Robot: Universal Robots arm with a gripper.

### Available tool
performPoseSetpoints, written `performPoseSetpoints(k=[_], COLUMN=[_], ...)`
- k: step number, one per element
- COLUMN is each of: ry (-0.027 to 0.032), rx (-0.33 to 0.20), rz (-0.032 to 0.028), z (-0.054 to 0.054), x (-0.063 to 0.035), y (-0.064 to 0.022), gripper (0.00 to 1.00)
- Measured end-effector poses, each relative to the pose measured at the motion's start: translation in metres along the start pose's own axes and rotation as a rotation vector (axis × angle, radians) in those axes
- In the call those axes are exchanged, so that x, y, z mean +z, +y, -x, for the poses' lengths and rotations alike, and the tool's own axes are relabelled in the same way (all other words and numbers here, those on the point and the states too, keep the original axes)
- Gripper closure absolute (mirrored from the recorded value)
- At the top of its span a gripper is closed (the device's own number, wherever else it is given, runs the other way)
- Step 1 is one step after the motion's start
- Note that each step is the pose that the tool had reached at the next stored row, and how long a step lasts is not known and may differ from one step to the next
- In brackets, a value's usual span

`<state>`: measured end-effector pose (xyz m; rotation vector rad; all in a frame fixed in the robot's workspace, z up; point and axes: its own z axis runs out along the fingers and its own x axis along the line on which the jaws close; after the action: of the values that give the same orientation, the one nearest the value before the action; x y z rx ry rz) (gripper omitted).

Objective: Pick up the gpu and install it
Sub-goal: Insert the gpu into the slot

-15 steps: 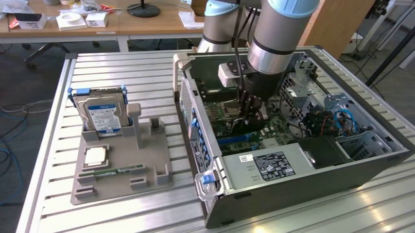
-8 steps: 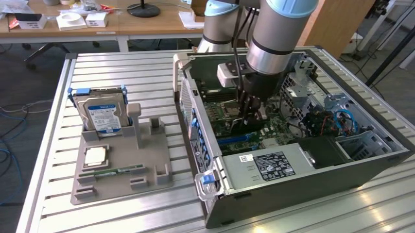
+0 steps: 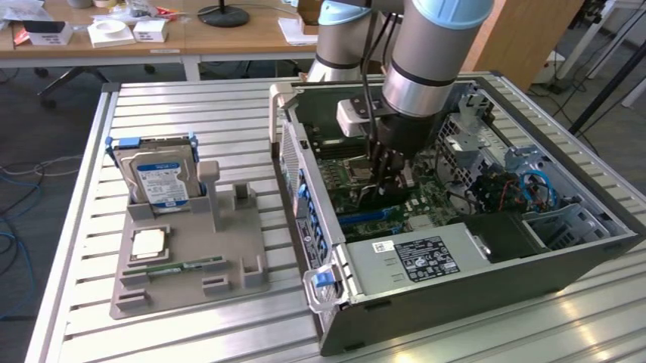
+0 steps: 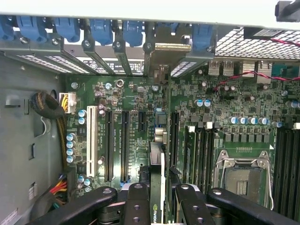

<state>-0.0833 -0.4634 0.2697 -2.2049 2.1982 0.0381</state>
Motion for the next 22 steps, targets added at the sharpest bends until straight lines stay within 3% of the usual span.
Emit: performPoseSetpoints(k=[22], ry=[-0.0001], rx=[0.0], rz=[0.0], z=[-0.0003], x=[0.007], y=[0.0002], gripper=[0.74])
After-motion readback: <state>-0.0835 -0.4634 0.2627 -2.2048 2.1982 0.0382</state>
